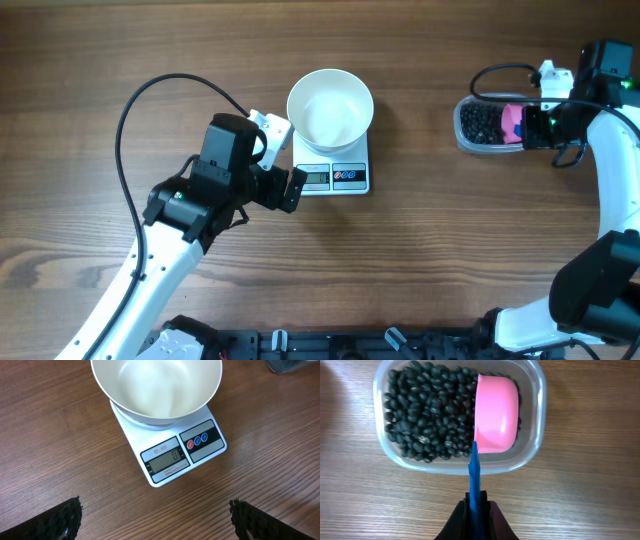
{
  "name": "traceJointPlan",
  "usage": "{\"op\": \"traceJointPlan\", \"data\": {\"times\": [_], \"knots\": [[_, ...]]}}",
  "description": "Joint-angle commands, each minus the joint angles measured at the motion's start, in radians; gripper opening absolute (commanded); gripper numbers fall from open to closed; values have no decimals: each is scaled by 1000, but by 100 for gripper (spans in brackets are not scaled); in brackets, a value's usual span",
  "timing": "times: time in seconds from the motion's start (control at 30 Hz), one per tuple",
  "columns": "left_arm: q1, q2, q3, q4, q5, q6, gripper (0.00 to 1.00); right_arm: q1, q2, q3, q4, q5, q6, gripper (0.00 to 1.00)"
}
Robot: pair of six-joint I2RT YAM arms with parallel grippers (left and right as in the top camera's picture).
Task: Scoop item into bowl and weigh 150g on scale
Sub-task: 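Lower the pink scoop into the bean tub with the right gripper, then drag the scoop through the black beans to fill it, right gripper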
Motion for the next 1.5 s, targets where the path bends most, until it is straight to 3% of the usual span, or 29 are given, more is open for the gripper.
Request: {"op": "traceJointPlan", "data": {"times": [0.0,0.5,0.73,1.07,1.47], "knots": [[5,0,-2,2,-6,-6,100,0,14,-19,-4,-129,3,4],[5,0,-2,-1,-6,-6,100,-19,14,-19,-26,-169,-46,4],[5,0,-2,-1,-6,-6,100,-85,14,-24,-33,-289,-101,4],[5,0,-2,-1,-6,-6,100,-85,15,-47,-10,-379,-37,4],[5,0,-2,-1,-6,-6,100,-85,17,-51,9,-325,15,4]]}}
